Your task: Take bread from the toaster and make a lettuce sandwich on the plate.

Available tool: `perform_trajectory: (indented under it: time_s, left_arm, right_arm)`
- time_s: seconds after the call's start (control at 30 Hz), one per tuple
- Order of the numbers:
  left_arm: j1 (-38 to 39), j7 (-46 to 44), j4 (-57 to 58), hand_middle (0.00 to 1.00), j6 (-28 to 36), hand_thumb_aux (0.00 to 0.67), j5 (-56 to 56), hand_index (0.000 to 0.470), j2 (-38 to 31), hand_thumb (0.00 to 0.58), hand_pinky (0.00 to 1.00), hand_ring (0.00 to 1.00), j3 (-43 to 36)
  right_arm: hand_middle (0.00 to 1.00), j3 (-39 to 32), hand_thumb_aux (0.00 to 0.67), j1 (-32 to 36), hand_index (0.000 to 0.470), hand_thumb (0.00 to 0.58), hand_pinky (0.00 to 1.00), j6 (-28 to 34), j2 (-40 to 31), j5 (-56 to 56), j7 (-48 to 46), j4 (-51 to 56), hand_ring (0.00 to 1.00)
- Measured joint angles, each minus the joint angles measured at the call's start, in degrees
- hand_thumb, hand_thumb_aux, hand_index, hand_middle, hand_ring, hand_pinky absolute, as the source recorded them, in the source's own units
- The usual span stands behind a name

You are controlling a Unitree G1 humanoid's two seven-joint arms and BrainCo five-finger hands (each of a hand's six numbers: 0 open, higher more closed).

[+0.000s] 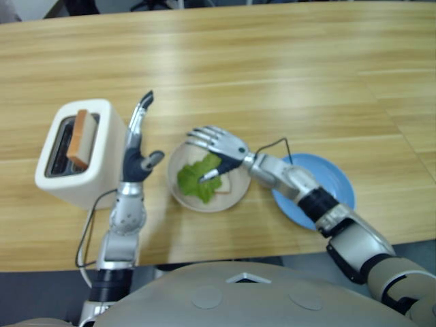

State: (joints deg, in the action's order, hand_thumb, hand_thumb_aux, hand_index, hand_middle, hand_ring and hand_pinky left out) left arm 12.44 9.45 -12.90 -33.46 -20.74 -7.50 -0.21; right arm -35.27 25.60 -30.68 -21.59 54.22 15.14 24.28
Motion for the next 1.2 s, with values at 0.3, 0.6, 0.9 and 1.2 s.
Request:
perform_trajectory:
  time_s: [0.3, 0.6, 0.9, 1.2]
  left_arm:
    - [-0.22, -2.08, -12.05, 0.0, 5.02, 0.0, -2.02, 0.0, -3.57, 0.0, 0.0, 0.0, 6.5]
    - [-0.99, -4.04, -24.2, 0.0, 18.16, 0.0, -0.51, 0.0, -9.98, 0.0, 0.0, 0.0, 28.66]
    - [2.13, -7.68, -20.71, 0.0, 31.51, 0.0, -9.25, 0.0, -13.66, 0.0, 0.0, 0.0, 34.64]
    - [8.09, -14.85, -16.07, 0.0, 40.12, 0.0, -15.15, 0.0, -13.71, 0.0, 0.0, 0.0, 25.48]
  right_arm:
    - [0.0, 10.28, 0.0, -1.2, 0.0, 0.0, 0.0, 0.72, -2.97, -5.2, 5.84, -6.88, 0.0]
    - [0.0, 19.68, 0.0, -13.83, 0.0, 0.0, 0.0, -4.11, -0.64, -21.37, 7.22, -9.07, 0.0]
    - [0.0, 21.13, 0.0, -31.08, 0.0, 0.0, 0.0, -13.73, 9.05, -51.92, -6.67, -11.37, 0.0]
    - [0.0, 20.34, 0.0, -40.94, 0.0, 0.0, 0.0, -22.75, 9.95, -52.72, -15.04, -9.36, 0.0]
